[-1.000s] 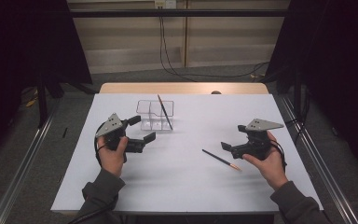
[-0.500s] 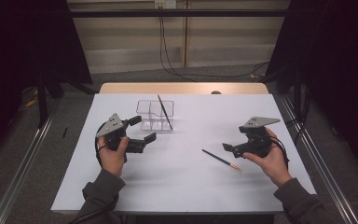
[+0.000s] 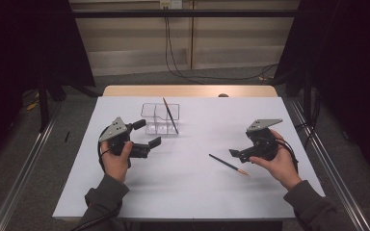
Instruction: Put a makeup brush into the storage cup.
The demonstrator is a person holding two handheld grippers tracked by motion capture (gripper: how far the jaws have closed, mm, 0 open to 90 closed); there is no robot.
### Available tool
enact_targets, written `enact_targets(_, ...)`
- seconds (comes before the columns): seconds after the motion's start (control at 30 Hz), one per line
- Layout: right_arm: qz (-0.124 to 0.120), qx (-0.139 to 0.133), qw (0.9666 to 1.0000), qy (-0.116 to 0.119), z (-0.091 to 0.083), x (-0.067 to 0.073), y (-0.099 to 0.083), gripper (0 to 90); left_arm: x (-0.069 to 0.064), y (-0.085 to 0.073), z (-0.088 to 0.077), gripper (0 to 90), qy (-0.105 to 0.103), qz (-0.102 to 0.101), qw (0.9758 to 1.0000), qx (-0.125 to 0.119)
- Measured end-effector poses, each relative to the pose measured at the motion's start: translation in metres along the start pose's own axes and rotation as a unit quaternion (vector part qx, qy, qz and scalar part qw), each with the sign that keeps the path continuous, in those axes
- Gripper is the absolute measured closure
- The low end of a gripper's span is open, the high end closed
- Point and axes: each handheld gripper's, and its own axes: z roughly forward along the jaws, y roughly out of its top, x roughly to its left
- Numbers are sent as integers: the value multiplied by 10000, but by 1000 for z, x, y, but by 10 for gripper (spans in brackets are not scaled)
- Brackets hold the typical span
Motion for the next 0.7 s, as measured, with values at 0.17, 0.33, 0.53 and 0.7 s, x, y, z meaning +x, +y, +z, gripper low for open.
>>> enact_targets(0.17, -62, 111, 9999, 16, 2, -1, 2, 30, 2, 0, 0, 41, -47, 66, 9999, 77)
enact_targets(0.33, 2, 293, 9996, 21, 2, -3, 3, 31, 2, 0, 3, 41, -24, 40, 10000, 47)
enact_targets(0.53, 55, 482, 9988, -25, 2, -6, 6, 27, 1, 0, 5, 41, -49, -14, 10000, 44)
enact_targets(0.7, 131, 644, 9978, -76, 2, -6, 7, 29, 1, 1, 6, 41, -49, -2, 10000, 28)
